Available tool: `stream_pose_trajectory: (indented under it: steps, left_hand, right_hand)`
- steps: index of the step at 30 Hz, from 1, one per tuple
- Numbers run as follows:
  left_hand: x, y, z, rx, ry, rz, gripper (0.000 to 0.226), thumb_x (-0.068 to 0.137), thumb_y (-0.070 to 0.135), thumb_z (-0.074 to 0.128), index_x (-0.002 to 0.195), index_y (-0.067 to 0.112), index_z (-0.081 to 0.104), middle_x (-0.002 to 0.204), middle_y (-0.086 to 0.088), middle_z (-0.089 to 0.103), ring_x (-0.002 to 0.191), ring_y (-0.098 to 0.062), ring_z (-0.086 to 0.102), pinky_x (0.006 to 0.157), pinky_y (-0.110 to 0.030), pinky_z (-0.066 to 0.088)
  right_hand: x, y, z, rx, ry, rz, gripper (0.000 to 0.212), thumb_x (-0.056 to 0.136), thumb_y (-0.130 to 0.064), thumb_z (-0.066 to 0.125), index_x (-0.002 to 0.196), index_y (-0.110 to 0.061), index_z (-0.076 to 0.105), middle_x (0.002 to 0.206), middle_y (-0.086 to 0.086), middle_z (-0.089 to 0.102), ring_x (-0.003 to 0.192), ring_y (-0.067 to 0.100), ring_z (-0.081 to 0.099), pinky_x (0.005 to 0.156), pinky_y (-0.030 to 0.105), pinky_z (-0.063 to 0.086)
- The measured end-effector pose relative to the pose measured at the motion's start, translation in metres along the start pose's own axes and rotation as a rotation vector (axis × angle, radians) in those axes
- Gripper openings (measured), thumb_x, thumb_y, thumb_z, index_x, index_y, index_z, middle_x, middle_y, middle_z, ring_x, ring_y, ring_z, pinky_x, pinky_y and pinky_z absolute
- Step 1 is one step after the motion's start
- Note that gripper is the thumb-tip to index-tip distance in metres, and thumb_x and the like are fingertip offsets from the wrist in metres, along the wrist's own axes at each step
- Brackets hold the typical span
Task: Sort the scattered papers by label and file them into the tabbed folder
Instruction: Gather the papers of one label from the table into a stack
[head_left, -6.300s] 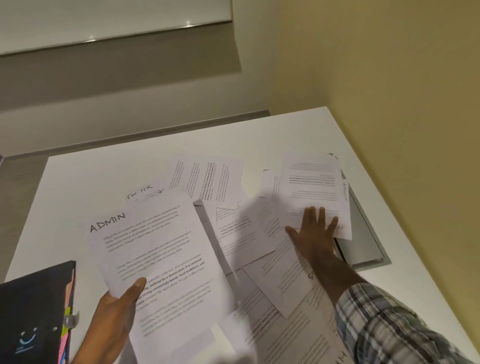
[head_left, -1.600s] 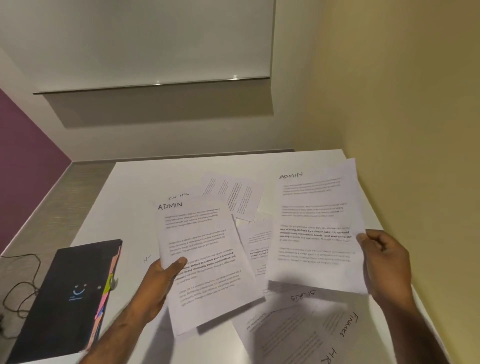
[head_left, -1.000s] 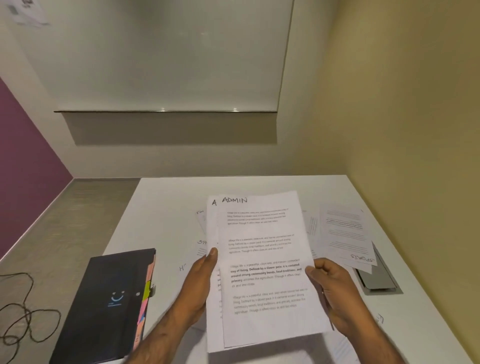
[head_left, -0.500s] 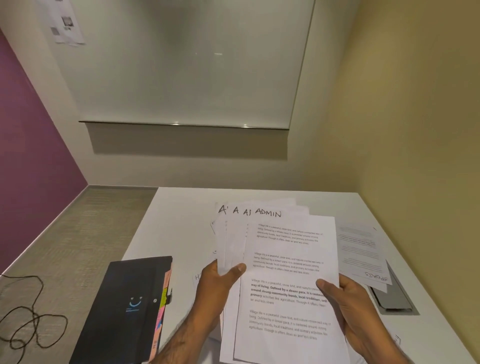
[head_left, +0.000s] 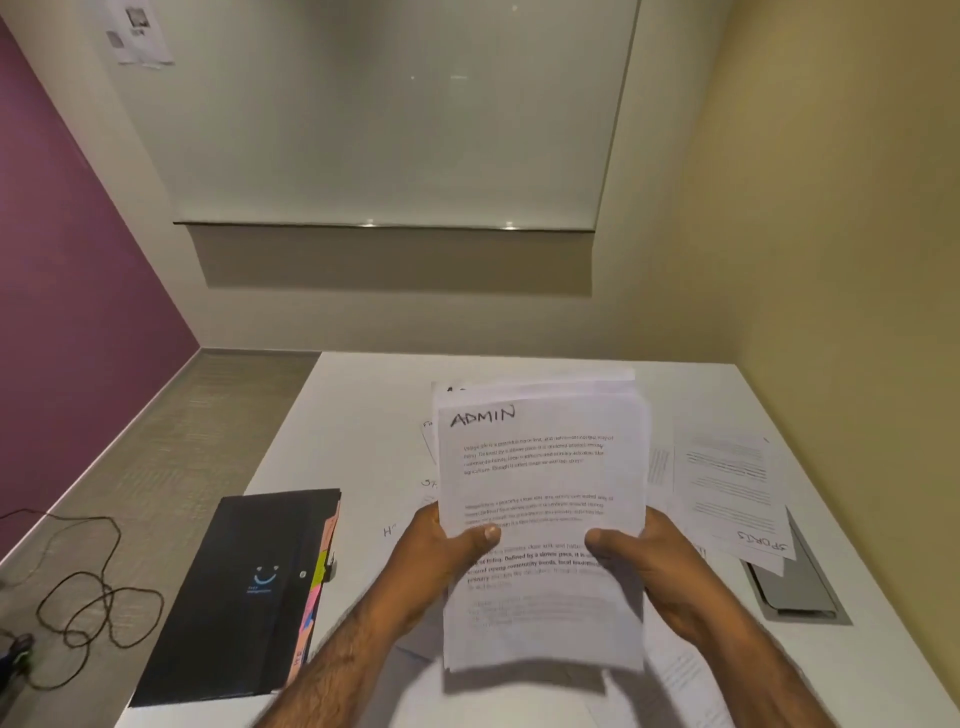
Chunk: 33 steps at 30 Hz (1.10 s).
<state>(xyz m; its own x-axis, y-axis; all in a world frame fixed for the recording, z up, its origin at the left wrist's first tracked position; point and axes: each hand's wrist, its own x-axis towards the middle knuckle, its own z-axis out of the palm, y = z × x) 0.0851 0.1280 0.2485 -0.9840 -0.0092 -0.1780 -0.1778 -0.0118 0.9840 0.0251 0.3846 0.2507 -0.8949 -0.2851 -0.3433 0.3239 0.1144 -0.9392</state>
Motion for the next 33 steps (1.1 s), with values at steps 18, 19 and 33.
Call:
stream_pose_trajectory:
  steps: [18, 19, 33]
  left_hand:
    - [0.021, -0.106, 0.016, 0.11, 0.275, -0.13, 0.033, 0.09, 0.019, 0.075, 0.118, 0.035, 0.069, 0.11, 0.016, 0.075, 0.117, -0.017, 0.067, 0.099, -0.033, 0.051]
    - [0.02, -0.109, 0.019, 0.099, 0.285, -0.156, 0.029, 0.092, 0.017, 0.073, 0.112, 0.037, 0.069, 0.104, 0.02, 0.076, 0.114, -0.015, 0.068, 0.099, -0.033, 0.052]
    - [0.029, -0.116, 0.028, 0.001, 0.336, -0.2, 0.024, 0.097, 0.015, 0.066, 0.104, 0.038, 0.065, 0.095, 0.024, 0.075, 0.094, 0.005, 0.068, 0.085, -0.022, 0.052]
  right_hand:
    - [0.046, 0.118, 0.005, -0.478, 0.124, 0.031, 0.031, 0.089, 0.003, 0.062, 0.103, -0.024, 0.065, 0.096, -0.015, 0.071, 0.096, 0.006, 0.068, 0.072, 0.005, 0.046]
    - [0.044, 0.119, 0.007, -0.488, 0.105, 0.034, 0.033, 0.091, 0.001, 0.06, 0.112, -0.024, 0.063, 0.105, -0.01, 0.069, 0.102, 0.012, 0.066, 0.077, 0.009, 0.046]
    - [0.053, 0.126, 0.003, -0.535, 0.154, 0.04, 0.017, 0.103, -0.016, 0.053, 0.117, -0.011, 0.061, 0.1, -0.003, 0.062, 0.092, 0.014, 0.059, 0.078, 0.024, 0.042]
